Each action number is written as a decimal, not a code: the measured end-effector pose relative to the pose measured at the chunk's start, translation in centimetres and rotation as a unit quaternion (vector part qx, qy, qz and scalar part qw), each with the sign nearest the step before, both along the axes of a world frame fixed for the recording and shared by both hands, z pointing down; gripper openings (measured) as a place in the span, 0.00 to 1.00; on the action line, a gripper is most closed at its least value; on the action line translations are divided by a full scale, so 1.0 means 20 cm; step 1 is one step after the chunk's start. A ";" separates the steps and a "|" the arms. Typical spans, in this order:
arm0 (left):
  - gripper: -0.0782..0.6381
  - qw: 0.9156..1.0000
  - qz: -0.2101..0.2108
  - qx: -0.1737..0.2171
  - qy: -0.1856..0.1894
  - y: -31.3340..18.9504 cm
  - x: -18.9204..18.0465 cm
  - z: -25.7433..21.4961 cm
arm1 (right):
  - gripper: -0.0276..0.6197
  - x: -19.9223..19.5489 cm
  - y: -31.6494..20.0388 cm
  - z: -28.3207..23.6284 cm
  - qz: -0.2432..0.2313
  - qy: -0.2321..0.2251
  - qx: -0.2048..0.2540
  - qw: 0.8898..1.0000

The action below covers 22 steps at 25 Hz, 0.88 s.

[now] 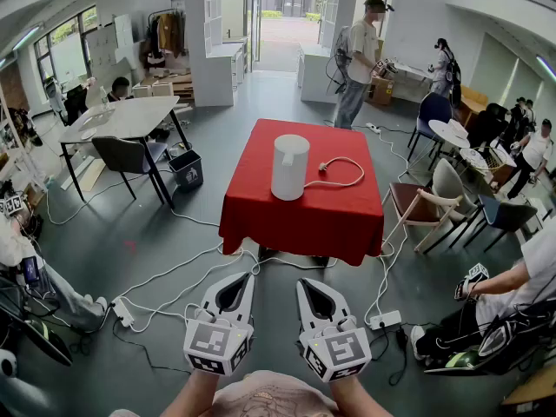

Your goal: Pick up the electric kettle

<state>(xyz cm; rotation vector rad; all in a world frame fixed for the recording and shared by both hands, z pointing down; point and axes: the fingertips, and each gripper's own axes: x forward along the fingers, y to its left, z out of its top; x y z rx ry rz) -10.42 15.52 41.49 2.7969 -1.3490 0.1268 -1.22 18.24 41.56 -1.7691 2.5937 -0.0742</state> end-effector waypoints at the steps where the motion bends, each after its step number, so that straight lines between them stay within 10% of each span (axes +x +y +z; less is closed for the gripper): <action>1: 0.10 1.000 -0.001 0.000 0.000 0.00 -0.01 0.00 | 0.05 0.00 0.00 0.00 0.001 -0.002 0.001 1.000; 22: 0.10 0.999 0.042 -0.014 -0.002 0.00 -0.16 0.02 | 0.05 -0.26 0.11 0.01 -0.045 -0.027 0.005 0.999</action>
